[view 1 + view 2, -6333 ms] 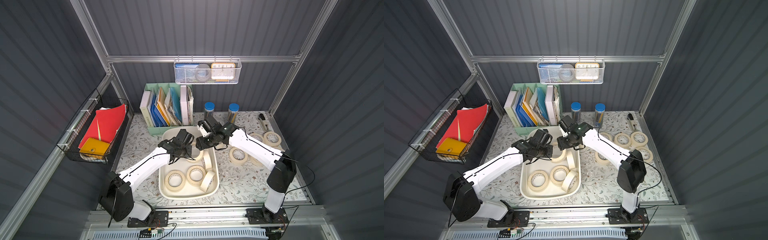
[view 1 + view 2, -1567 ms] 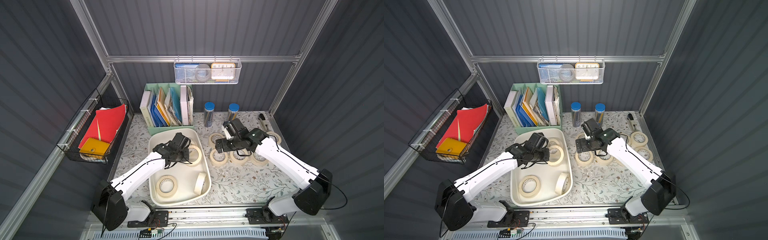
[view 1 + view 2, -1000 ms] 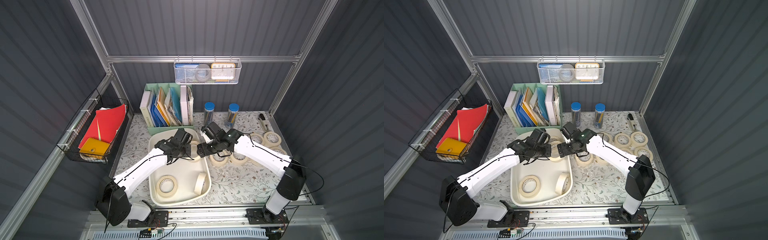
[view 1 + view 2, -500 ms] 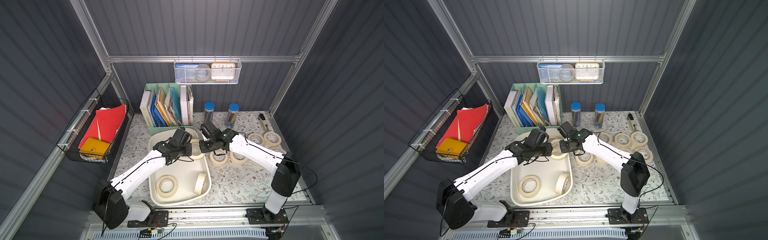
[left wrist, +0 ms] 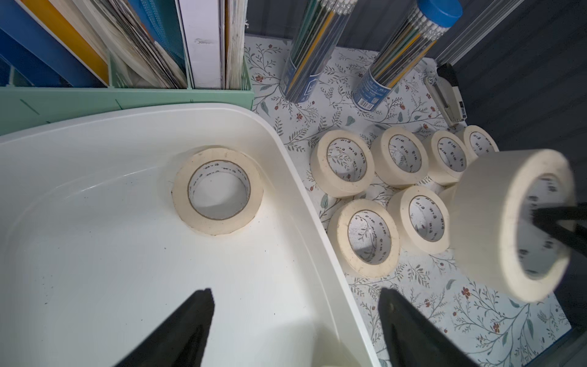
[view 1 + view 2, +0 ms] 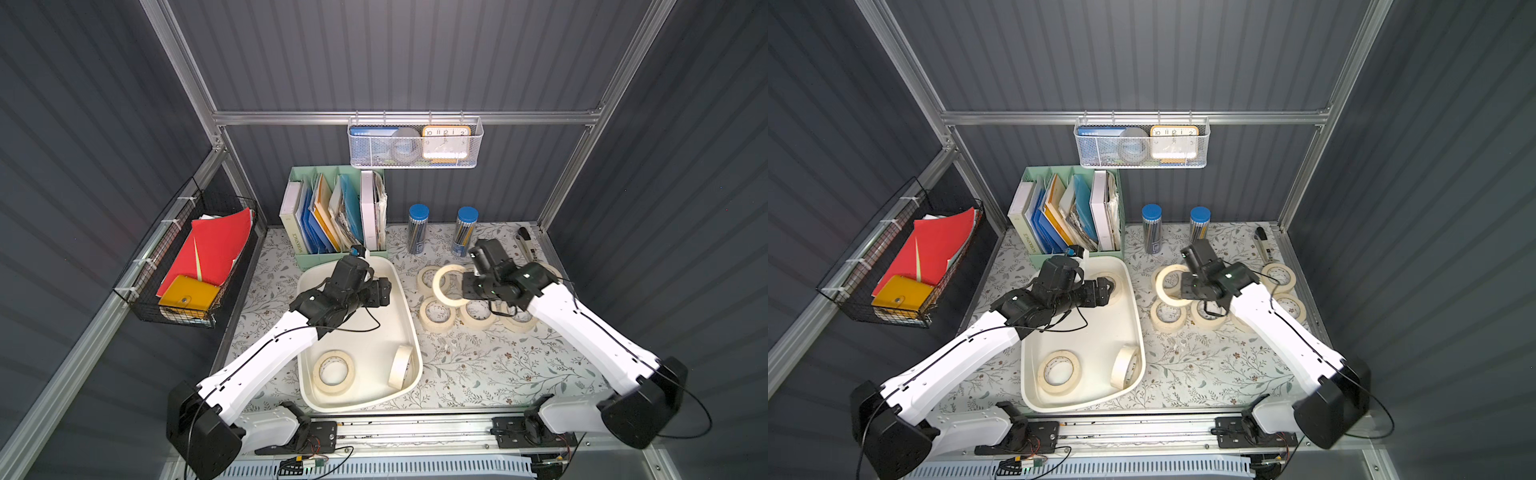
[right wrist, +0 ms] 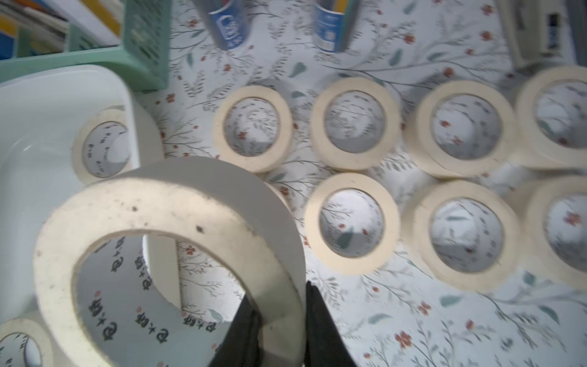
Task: Take out the art tape in the storage box
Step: Pick up the art tape from the storage box, then place the art tape at the center of the board.
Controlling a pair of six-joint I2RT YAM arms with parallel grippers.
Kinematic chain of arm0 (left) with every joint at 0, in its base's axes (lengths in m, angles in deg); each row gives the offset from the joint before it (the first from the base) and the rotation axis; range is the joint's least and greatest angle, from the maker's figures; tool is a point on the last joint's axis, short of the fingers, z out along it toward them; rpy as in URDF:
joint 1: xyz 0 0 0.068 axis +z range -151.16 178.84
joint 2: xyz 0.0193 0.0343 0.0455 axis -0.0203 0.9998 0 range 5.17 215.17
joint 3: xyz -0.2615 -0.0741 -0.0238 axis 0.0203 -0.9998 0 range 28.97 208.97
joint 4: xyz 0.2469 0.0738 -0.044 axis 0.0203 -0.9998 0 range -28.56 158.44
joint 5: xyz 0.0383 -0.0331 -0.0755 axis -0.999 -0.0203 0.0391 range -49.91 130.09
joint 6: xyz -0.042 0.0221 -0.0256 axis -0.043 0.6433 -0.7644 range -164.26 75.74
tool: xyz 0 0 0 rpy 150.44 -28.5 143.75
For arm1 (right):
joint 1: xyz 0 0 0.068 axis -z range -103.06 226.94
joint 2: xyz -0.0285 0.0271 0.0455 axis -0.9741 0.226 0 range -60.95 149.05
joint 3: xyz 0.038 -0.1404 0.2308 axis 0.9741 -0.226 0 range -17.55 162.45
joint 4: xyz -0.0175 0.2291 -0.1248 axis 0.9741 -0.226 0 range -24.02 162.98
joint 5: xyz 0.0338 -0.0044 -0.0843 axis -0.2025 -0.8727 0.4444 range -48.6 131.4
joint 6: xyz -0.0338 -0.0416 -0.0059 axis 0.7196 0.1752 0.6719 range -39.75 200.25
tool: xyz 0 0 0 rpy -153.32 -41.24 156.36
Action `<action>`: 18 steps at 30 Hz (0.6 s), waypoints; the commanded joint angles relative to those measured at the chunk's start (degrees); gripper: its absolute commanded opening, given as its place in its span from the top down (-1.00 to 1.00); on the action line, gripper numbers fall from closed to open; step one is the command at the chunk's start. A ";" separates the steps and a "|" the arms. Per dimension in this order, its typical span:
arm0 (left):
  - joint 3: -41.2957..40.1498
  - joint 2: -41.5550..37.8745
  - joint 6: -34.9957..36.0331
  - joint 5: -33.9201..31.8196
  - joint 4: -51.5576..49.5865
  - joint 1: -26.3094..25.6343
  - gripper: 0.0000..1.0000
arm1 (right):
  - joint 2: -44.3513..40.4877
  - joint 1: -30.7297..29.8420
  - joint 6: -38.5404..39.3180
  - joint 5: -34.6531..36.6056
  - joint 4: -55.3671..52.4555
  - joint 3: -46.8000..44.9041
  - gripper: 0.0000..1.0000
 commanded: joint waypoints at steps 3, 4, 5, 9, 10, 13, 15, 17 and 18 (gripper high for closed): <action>-1.33 5.82 2.83 2.80 7.82 0.16 -0.72 | -11.57 10.73 -6.18 7.91 -8.45 -11.25 1.00; -1.56 6.61 3.34 3.12 9.58 0.16 -0.72 | -13.29 13.73 -7.12 8.39 -9.33 -13.28 1.00; -1.79 7.35 3.87 3.37 11.29 0.16 -0.71 | -14.88 17.17 -7.67 8.67 -9.80 -15.29 1.00; -0.56 10.59 6.63 4.86 14.36 0.36 -0.70 | -20.25 28.44 -8.54 8.65 -9.66 -21.34 1.00; -0.15 11.23 7.21 5.19 14.59 0.47 -0.70 | -21.85 31.40 -8.83 9.09 -9.57 -22.48 1.00; 0.03 11.80 7.64 7.93 16.06 1.07 -0.69 | -25.68 37.73 -9.00 10.16 -8.01 -25.86 1.00; -0.09 11.87 7.76 10.13 16.73 1.75 -0.69 | -26.34 40.92 -9.33 10.45 -8.33 -25.33 1.00; 0.02 12.04 8.07 11.92 17.02 2.39 -0.68 | -25.16 46.02 -8.86 8.93 -7.95 -25.98 1.00; 0.10 11.95 8.21 12.44 17.02 2.57 -0.68 | -24.30 48.66 -8.45 7.31 -7.52 -26.04 1.00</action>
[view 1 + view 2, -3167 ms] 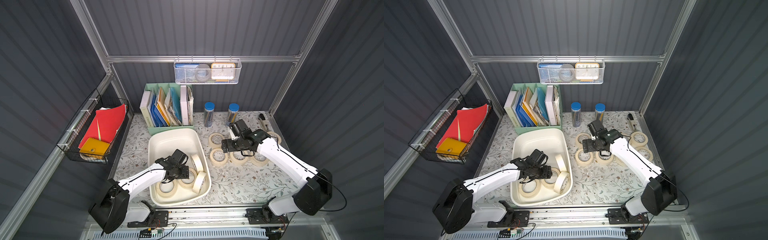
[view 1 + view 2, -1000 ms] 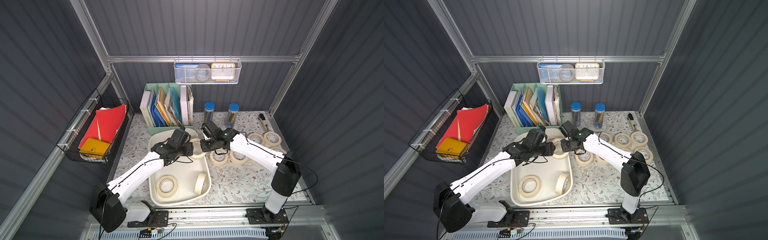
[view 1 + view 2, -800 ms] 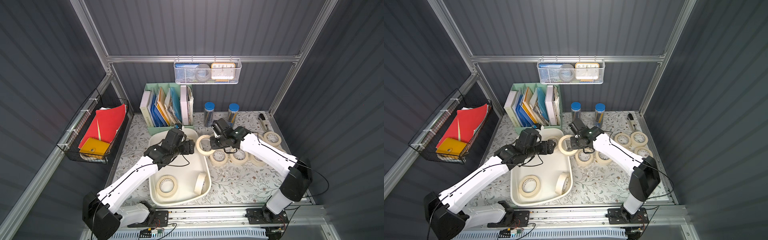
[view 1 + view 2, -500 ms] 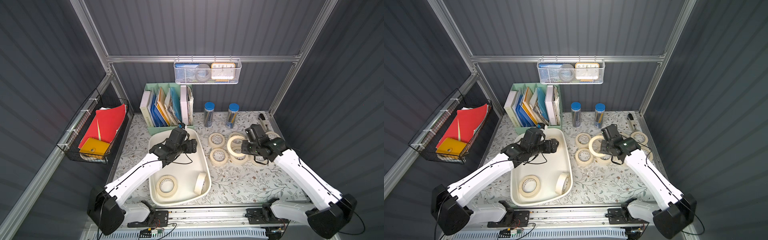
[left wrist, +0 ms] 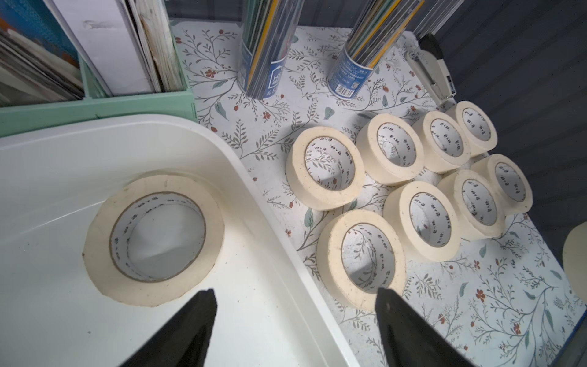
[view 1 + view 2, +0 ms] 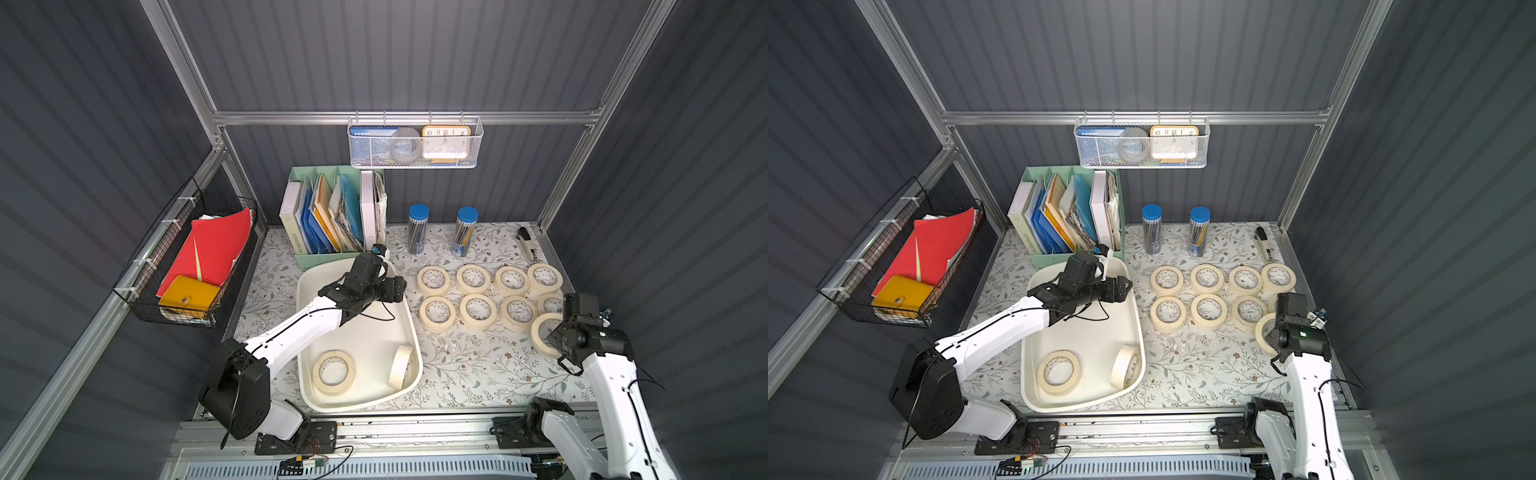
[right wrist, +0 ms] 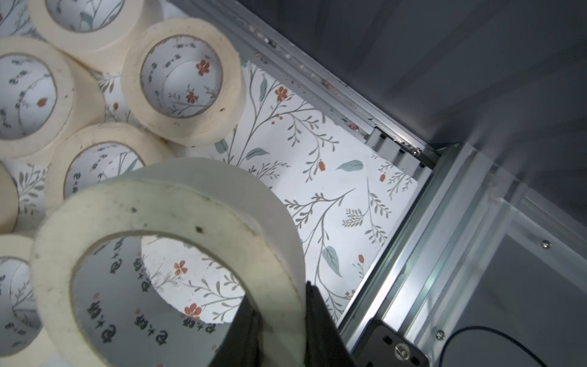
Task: Take out the art tape in the storage box
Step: Place the art tape at the center of the board.
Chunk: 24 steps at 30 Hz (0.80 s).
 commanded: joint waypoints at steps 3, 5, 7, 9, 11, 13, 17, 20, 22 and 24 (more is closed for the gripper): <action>1.07 -1.15 2.06 3.96 1.99 1.20 -0.68 | 3.71 12.03 0.48 -5.23 2.56 0.12 1.00; 0.81 -2.28 1.37 3.98 2.04 1.65 -0.68 | 4.38 17.79 0.50 -9.15 4.37 -1.07 1.00; 0.63 -3.16 0.51 4.26 2.22 2.14 -0.68 | 4.05 22.76 -0.18 -13.77 6.97 -3.16 1.00; 0.54 -3.71 -0.06 4.61 2.37 2.43 -0.67 | 4.00 25.82 -0.79 -15.14 9.48 -5.52 1.00; 0.44 -4.03 -0.49 4.86 2.49 2.69 -0.67 | 5.04 27.42 -1.15 -14.30 11.58 -7.51 1.00; 0.49 -4.11 -0.46 5.06 2.49 2.85 -0.67 | 6.45 28.34 -2.04 -13.49 12.73 -8.63 1.00; 0.27 -3.81 -0.77 5.48 2.92 2.98 -0.67 | 9.26 29.14 -2.46 -10.86 18.82 -11.81 1.00; 0.17 -3.95 -0.98 6.02 3.02 3.07 -0.67 | 12.63 29.32 -2.87 -9.38 22.89 -13.21 1.00; -0.02 -4.27 -1.04 5.73 2.77 3.07 -0.67 | 15.00 29.32 -3.14 -10.46 24.73 -13.42 1.00; -0.14 -4.75 -1.03 5.12 2.37 3.07 -0.67 | 17.21 29.37 -3.51 -11.79 26.24 -13.38 1.00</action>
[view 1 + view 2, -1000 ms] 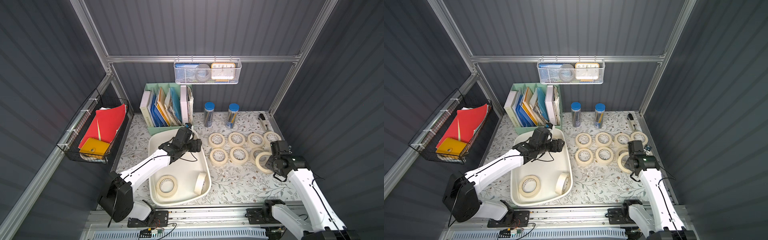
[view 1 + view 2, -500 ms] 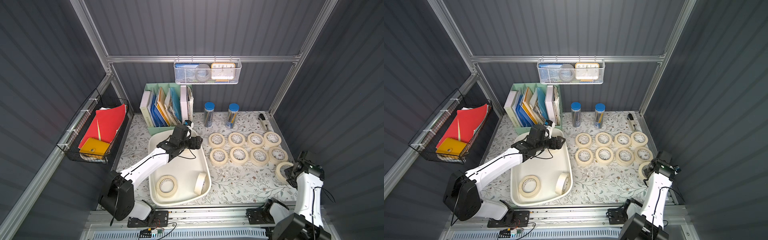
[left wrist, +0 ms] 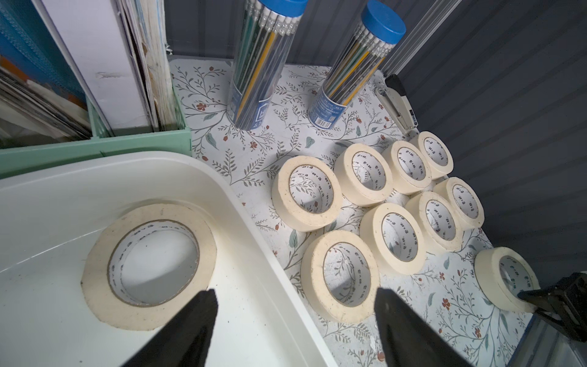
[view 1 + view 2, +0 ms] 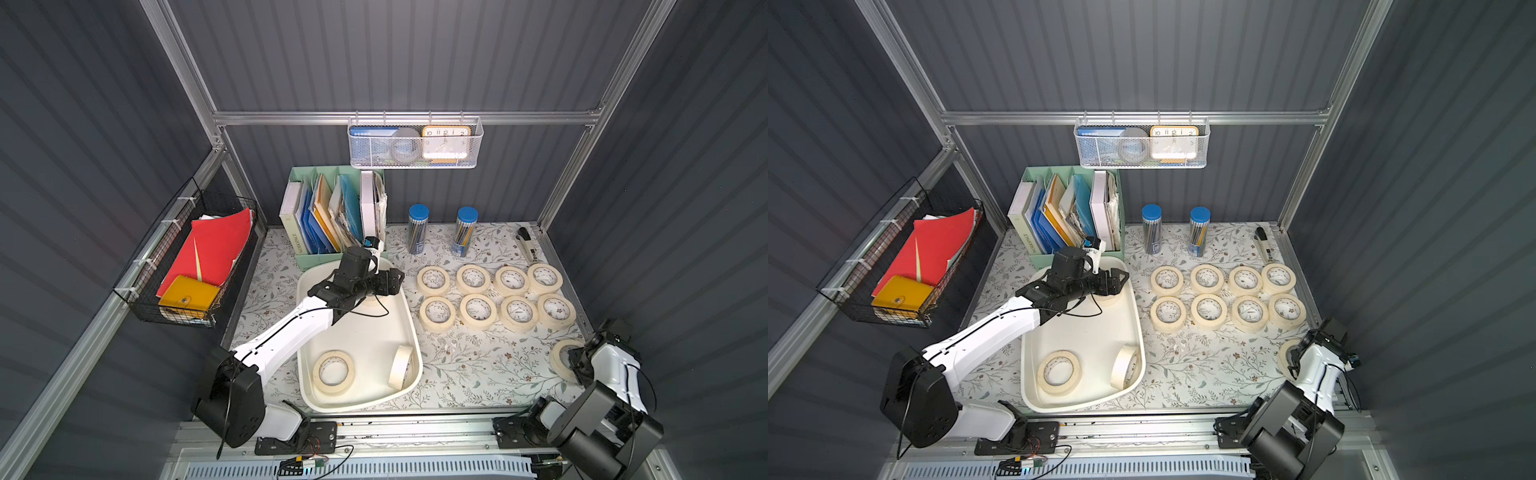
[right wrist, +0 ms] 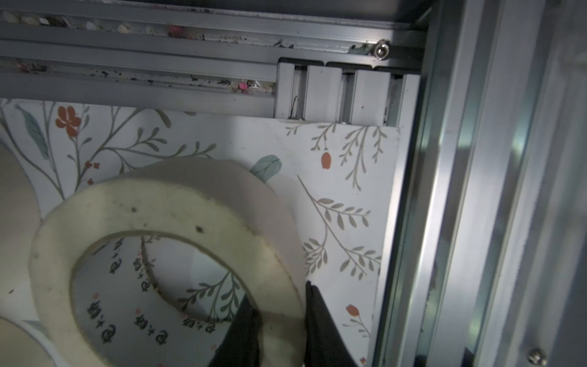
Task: Take out the art tape in the storage box
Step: Place the art tape at the center of the board.
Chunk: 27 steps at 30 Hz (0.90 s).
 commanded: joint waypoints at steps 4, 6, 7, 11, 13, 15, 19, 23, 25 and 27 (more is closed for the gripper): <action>0.00 -2.95 -0.41 -1.40 -2.02 0.34 -0.68 | 4.87 0.19 0.55 -1.20 7.44 0.51 1.00; -0.25 -3.60 -0.24 -2.45 -2.79 0.34 -0.70 | 7.09 0.21 2.26 -1.29 8.35 0.61 0.91; -0.42 -3.82 -0.08 -2.80 -2.98 0.34 -0.70 | 7.74 0.14 2.94 -1.28 8.51 0.61 0.76; -0.18 -3.41 0.36 -2.90 -4.16 0.34 -0.72 | 8.34 0.20 4.57 -0.98 8.38 0.30 0.29; 0.60 -3.31 0.80 -2.75 -5.49 0.34 -0.73 | 5.76 0.14 4.93 -1.42 8.02 0.05 -0.26; 1.67 -3.55 1.31 -3.79 -7.76 0.34 -0.75 | 1.30 -0.52 5.76 -1.76 7.02 0.27 -0.57; 5.08 -4.37 3.56 -5.57 -14.75 0.34 -0.82 | -5.23 -1.78 6.25 -5.63 3.34 2.87 -0.67; 9.58 -4.55 6.36 -7.64 -23.33 -0.64 -0.84 | -7.60 -9.85 4.95 -7.81 0.73 4.81 -0.68; 12.31 -4.37 6.30 -8.24 -29.96 -1.98 -0.84 | -6.82 -17.53 4.27 -5.21 0.91 4.87 -0.69; 14.96 -4.89 4.60 -7.39 -36.79 -3.18 -0.84 | -4.49 -24.93 4.05 -2.48 0.46 5.31 -0.70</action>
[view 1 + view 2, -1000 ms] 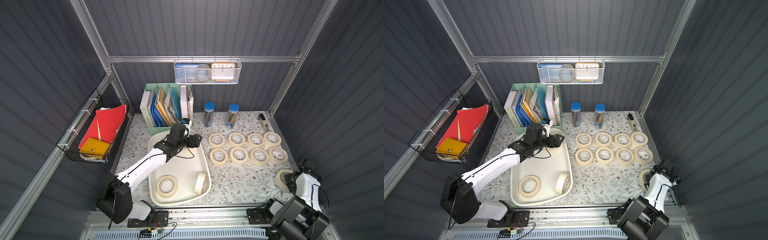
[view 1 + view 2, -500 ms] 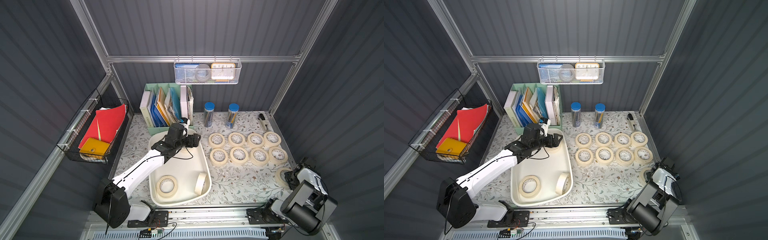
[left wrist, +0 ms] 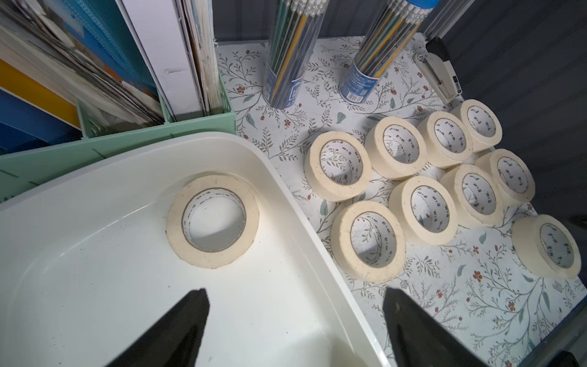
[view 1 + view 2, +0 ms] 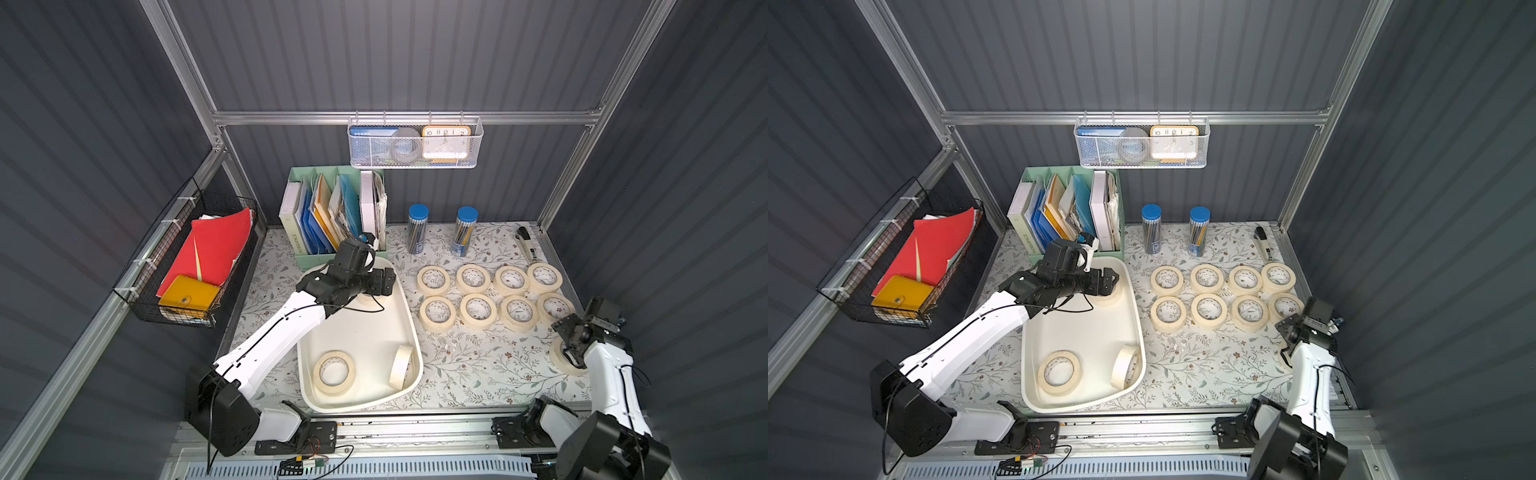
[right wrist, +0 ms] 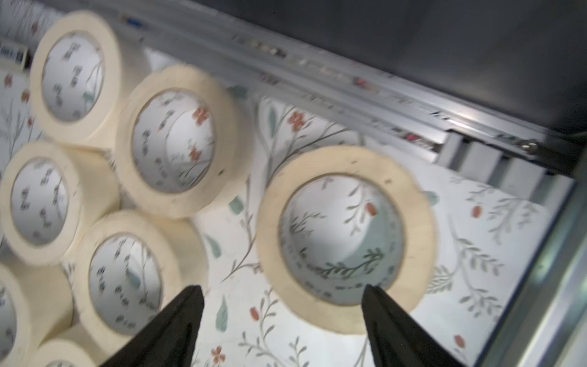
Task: Take out the art tape in the storage box
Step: Place the art tape at the center of the board, then pick up the art tape from the storage box.
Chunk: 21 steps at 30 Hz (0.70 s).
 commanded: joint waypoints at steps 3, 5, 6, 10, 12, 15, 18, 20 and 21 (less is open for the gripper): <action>4.51 -4.71 -2.93 4.53 -18.38 -3.30 -0.84 | 6.87 -13.13 -0.16 2.29 -4.05 2.57 -0.75; 2.31 -6.59 -5.11 11.28 -18.53 -3.45 -0.85 | 10.51 -16.51 0.80 0.62 -4.92 4.37 -0.77; 0.90 -7.28 -6.42 13.09 -18.29 -3.77 -0.86 | 11.42 -18.30 1.34 0.68 -5.35 5.31 -0.79; -3.45 -9.00 -13.26 11.38 -15.67 -10.01 -0.87 | 18.50 -25.78 2.89 3.29 -8.18 10.07 -0.93; -3.56 -7.36 -15.96 8.40 -16.05 -15.57 -0.95 | 19.97 -27.84 3.33 4.03 -8.69 11.66 -0.94; -2.34 -1.90 -18.87 4.66 -16.97 -23.87 -1.00 | 21.27 -28.83 3.78 3.60 -8.08 13.06 -0.94; -1.84 3.85 -20.35 2.68 -17.06 -28.72 -1.00 | 22.00 -29.05 4.22 2.77 -7.80 14.14 -0.94; -2.75 6.26 -20.97 2.05 -16.21 -29.76 -1.00 | 21.79 -29.18 4.49 2.21 -8.21 14.79 -0.94; -3.26 7.00 -21.22 1.19 -15.94 -29.98 -1.00 | 21.49 -29.27 4.65 1.92 -8.63 15.20 -0.94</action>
